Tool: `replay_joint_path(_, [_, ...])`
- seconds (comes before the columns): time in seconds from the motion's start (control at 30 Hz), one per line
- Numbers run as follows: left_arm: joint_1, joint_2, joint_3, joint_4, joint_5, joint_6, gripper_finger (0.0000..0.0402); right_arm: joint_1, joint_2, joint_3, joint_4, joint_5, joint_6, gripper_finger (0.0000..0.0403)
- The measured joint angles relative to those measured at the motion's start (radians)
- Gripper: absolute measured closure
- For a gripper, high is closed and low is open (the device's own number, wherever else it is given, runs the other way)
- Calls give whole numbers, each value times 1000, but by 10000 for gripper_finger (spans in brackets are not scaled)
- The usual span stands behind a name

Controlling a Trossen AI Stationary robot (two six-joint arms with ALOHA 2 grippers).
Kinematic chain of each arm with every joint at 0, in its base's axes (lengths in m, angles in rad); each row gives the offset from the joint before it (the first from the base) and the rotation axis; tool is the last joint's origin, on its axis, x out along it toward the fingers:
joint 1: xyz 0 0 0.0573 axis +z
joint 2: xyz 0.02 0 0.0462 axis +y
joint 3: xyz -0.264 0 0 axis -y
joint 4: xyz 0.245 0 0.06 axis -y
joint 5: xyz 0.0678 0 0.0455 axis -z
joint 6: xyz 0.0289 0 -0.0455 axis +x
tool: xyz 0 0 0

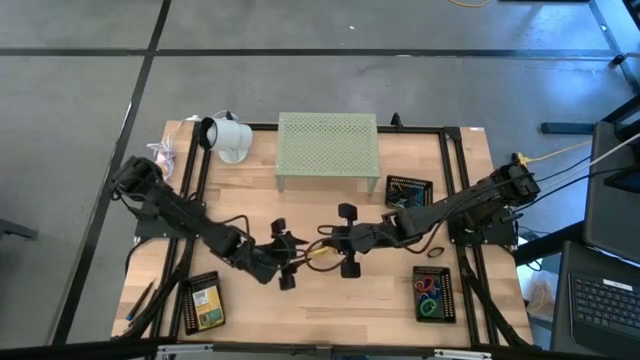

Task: Pick & Place Office Desk Supplies
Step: Put the crayon box into the bottom left black bin

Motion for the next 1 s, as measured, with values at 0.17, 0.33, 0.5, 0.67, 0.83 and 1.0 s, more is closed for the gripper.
replay_joint_path(0.17, [29, 4, 0, 12, 1, -3, 215, 1, 0, 0, 1, 0, -23, 403])
replay_joint_path(0.33, [55, 4, 0, 33, 63, -13, 252, 1, 0, 0, 1, 0, -43, 403])
replay_joint_path(0.5, [77, 4, 0, 56, 113, -14, 309, 1, 0, 0, 4, 7, -64, 403])
replay_joint_path(0.67, [89, 4, 0, 58, 124, -13, 378, 1, 0, 0, 5, 8, -65, 403])
replay_joint_path(0.83, [91, 4, 0, 58, 126, -4, 399, 3, 0, 0, 5, -7, -66, 403])
replay_joint_path(1.0, [92, 4, 0, 58, 127, -4, 400, 3, 0, 0, 8, -27, -61, 363])
